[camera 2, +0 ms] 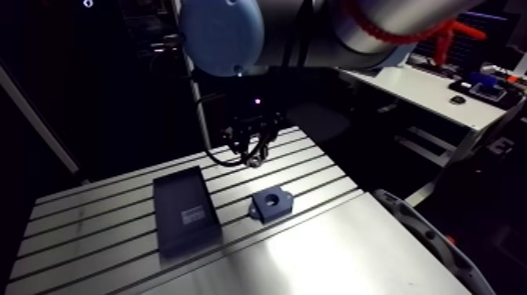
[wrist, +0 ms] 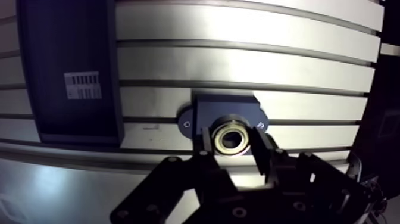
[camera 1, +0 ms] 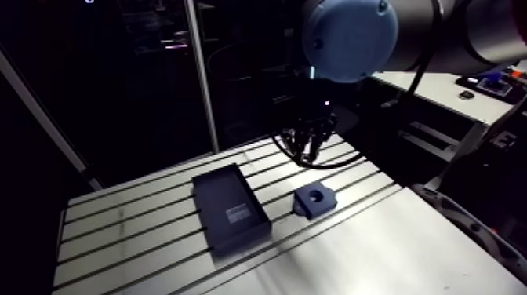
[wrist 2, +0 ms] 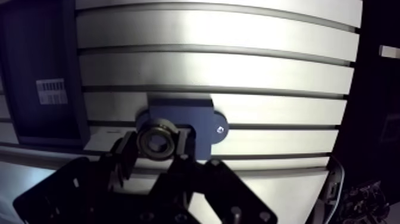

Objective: Pick up the bearing and press it into the housing until flush.

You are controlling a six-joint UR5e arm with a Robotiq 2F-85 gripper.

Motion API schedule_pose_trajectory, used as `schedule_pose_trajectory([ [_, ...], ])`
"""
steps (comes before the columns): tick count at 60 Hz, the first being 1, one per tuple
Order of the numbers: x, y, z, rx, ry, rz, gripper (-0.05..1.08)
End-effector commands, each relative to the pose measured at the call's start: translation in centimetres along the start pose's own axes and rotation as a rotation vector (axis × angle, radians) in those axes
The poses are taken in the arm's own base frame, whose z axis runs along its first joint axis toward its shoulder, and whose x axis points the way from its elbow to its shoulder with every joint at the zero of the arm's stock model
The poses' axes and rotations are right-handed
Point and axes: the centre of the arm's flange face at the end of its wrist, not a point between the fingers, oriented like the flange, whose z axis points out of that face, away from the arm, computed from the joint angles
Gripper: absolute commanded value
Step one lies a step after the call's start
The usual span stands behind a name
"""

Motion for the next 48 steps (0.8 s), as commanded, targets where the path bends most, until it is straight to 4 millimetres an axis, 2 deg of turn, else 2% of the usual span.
schedule_pose_trajectory([
  [1, -1.5, 0.2, 1.4, -0.027, -0.006, 0.006, 0.69],
  [21, -2.7, 0.4, 3.0, -0.013, -0.031, 0.011, 0.70],
  [48, -3.2, 1.1, 4.0, -0.009, -0.030, 0.025, 0.70],
])
